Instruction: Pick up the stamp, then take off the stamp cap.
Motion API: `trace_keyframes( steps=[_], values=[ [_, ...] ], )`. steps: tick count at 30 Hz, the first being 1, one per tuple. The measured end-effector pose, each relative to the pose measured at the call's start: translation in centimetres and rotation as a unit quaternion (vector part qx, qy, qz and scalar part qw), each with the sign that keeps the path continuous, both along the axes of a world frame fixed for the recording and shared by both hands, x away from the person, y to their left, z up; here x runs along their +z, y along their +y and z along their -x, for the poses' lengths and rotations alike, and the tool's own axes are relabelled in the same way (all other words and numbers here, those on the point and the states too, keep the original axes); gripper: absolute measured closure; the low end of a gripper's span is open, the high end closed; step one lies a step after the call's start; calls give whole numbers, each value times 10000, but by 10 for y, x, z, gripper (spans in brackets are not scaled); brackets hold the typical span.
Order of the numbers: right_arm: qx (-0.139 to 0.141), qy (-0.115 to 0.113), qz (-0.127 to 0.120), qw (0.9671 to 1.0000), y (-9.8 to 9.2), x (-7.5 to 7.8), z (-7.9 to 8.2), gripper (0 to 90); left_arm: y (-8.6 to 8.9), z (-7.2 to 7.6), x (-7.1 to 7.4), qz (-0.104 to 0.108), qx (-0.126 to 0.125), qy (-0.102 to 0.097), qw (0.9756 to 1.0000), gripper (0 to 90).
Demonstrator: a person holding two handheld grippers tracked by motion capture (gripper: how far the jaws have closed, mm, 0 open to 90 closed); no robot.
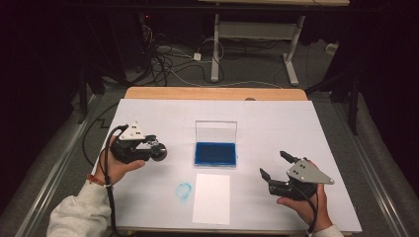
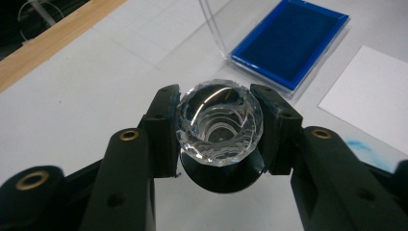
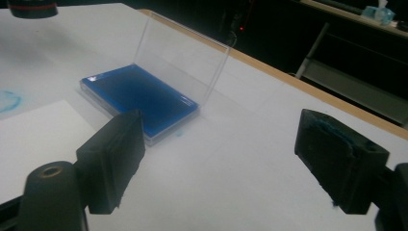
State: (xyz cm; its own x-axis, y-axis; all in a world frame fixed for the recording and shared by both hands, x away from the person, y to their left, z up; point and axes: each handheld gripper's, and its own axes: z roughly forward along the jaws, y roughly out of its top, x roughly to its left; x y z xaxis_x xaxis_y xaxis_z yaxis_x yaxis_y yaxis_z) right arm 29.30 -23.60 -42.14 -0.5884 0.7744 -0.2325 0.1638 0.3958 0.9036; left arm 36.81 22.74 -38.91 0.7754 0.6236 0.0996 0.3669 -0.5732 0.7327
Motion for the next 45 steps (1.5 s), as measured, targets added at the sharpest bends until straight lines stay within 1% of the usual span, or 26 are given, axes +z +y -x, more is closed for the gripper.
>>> trace_keyframes(
  steps=[1, 4, 6, 7, 9, 11, 12, 14, 16, 18, 19, 20, 21, 23, 24, 25, 26, 28, 29, 30, 32, 36, 37, 39, 42, 45],
  values=[
    [20, 20, -5, 10000, 1, 0, 0, 186, -5, 2, 1, -1, -102, -5, 9999, 549],
    [72, -2, 23, 10000, 2, 0, 0, 186, -10, 6, 2, -10, -160, -34, 9999, 549],
    [82, 7, 34, 10000, 4, 1, 0, 188, -19, 11, 3, -23, -313, -52, 9995, 549],
    [81, -1, 41, 10000, 4, 0, 0, 193, -19, 11, 3, -23, -313, -52, 9995, 549],
    [149, 29, 85, 9998, 5, 0, 0, 200, -29, 16, 3, -147, -419, -115, 9989, 549],
    [177, 37, 117, 9998, 7, 0, 1, 202, -32, 17, 3, -160, -465, -110, 9987, 549],
    [192, 54, 131, 9997, 8, -1, 1, 202, -37, 18, 3, -97, -536, -91, 9985, 549],
    [214, 53, 164, 9996, 9, -1, 0, 209, -40, 19, 3, -75, -569, -84, 9983, 549],
    [207, 71, 170, 9996, 10, -2, -1, 217, -45, 19, 4, -77, -671, -78, 9977, 549],
    [270, 108, 161, 9994, 11, -2, -3, 272, -53, 19, 5, -124, -704, -97, 9974, 549],
    [270, 108, 161, 9994, 11, -2, -3, 272, -57, 18, 6, -117, -734, -90, 9972, 549],
    [383, 120, 138, 9991, 17, -2, -5, 267, -61, 18, 7, -64, -766, -81, 9970, 549],
    [415, 122, 157, 9989, 21, -1, -6, 265, -65, 17, 9, -26, -819, -63, 9966, 549],
    [549, 109, 202, 9982, 31, 0, -8, 256, -76, 17, 11, -97, -931, -86, 9956, 549],
    [629, 96, 223, 9977, 36, 0, -9, 256, -84, 17, 13, -62, -1032, -98, 9946, 549],
    [718, 124, 267, 9970, 42, -1, -11, 255, -84, 17, 13, -62, -1032, -98, 9946, 549],
    [718, 124, 267, 9970, 42, -1, -11, 255, -89, 17, 13, -51, -1083, -92, 9941, 549],
    [853, 162, 356, 9956, 54, -1, -14, 254, -96, 15, 14, -62, -1159, -70, 9932, 549],
    [994, 186, 352, 9942, 65, -2, -17, 252, -100, 14, 14, -25, -1202, -43, 9927, 549],
    [1076, 173, 369, 9934, 71, -2, -19, 248, -106, 11, 15, 7, -1269, -41, 9919, 549],
    [1166, 238, 380, 9922, 83, -3, -23, 231, -109, 10, 15, 18, -1281, -46, 9918, 549],
    [1267, 424, 297, 9906, 104, -9, -32, 205, -118, 4, 17, 145, -1319, -57, 9911, 549],
    [1290, 511, 271, 9900, 108, -11, -34, 204, -118, 4, 17, 145, -1319, -57, 9911, 549],
    [1373, 644, 197, 9882, 117, -14, -38, 204, -122, 3, 20, 243, -1314, -72, 9910, 549],
    [1413, 713, 108, 9873, 124, -14, -43, 197, -124, 4, 22, 289, -1343, -107, 9905, 549],
    [1328, 797, -77, 9879, 128, -16, -48, 212, -125, 4, 23, 322, -1344, -126, 9903, 549]
  ],
)
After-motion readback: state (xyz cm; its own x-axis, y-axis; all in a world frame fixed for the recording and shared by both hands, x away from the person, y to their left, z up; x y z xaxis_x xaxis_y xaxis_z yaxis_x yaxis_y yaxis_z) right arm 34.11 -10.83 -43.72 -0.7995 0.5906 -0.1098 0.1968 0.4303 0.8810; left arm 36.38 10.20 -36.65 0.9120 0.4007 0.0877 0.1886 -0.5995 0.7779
